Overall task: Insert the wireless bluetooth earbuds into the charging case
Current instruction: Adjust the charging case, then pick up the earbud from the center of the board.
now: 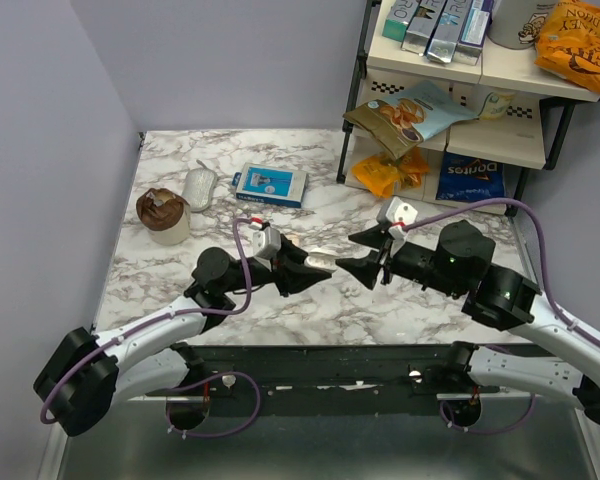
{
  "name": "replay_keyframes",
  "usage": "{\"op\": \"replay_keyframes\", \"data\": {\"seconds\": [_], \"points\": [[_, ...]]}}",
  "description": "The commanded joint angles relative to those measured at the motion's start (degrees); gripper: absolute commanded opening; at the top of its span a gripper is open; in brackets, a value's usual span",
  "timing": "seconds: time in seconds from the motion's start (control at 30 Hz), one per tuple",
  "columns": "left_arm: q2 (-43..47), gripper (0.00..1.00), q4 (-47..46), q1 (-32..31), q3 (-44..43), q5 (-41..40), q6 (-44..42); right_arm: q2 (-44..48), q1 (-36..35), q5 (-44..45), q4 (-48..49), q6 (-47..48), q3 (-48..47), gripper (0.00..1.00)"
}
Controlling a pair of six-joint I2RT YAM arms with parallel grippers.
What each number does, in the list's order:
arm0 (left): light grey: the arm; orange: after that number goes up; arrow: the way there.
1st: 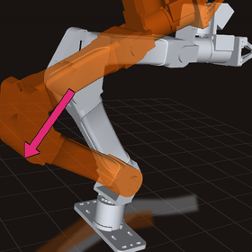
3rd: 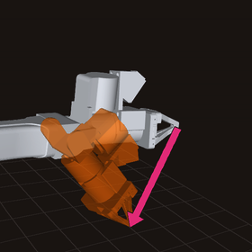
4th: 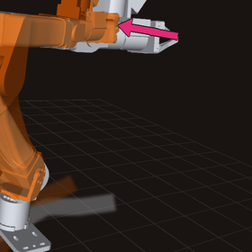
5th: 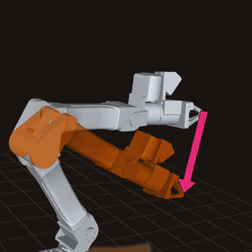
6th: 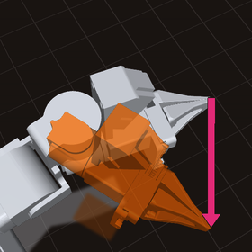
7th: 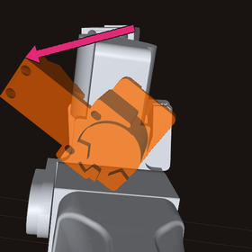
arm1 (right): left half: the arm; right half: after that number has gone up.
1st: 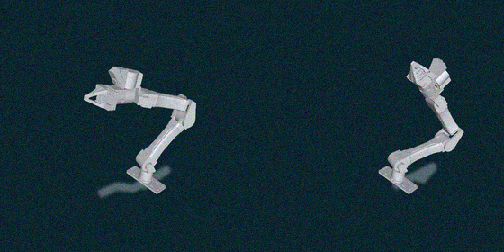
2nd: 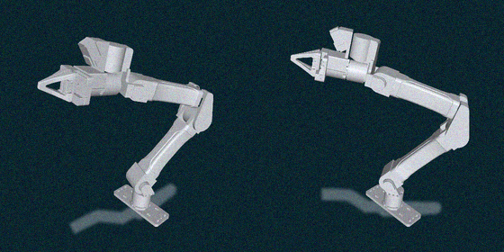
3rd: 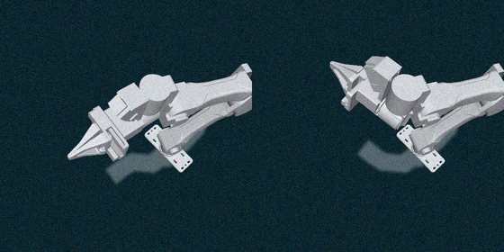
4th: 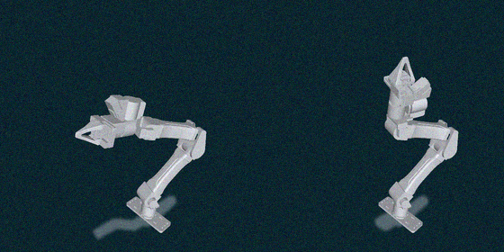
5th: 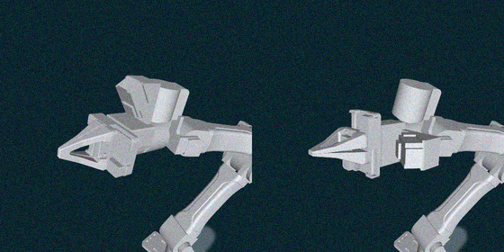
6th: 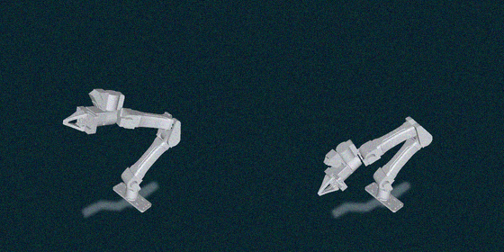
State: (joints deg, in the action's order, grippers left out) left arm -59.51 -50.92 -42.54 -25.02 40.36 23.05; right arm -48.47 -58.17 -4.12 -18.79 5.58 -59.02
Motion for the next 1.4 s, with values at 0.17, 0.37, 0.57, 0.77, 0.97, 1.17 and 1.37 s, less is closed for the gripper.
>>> {"op": "replay_keyframes", "data": {"seconds": [0.17,0.37,0.57,0.77,0.97,1.17,1.37], "points": [[9.31,0.0,6.6,-8.85,4.71,-24.5,-12.29,1.98,5.68,14.77,0.07,-14.35,6.61,0.63],[14.85,0.0,2.32,-12.74,11.47,-32.7,-11.54,-2.06,14.93,4.56,0.59,-25.35,19.46,0.51],[18.72,0.0,1.87,-13.97,15.43,-36.14,-10.74,-10.15,14.75,0.43,5.86,-27.99,24.48,0.45],[19.78,0.0,2.31,-14.32,16.23,-36.67,-10.48,-19.9,14.67,1.48,6.75,-26.77,21.06,0.45],[20.66,0.0,3.01,-14.67,16.14,-36.93,-10.66,-24.83,14.75,6.92,5.95,-26.33,18.51,0.4],[20.66,0.0,3.81,-15.11,15.88,-37.37,-11.18,-27.03,14.76,10.62,4.64,-24.57,17.54,0.39],[19.87,0.0,3.54,-15.2,15.87,-37.28,-11.18,-29.75,14.76,9.92,4.28,-23.6,17.36,0.39]]}}
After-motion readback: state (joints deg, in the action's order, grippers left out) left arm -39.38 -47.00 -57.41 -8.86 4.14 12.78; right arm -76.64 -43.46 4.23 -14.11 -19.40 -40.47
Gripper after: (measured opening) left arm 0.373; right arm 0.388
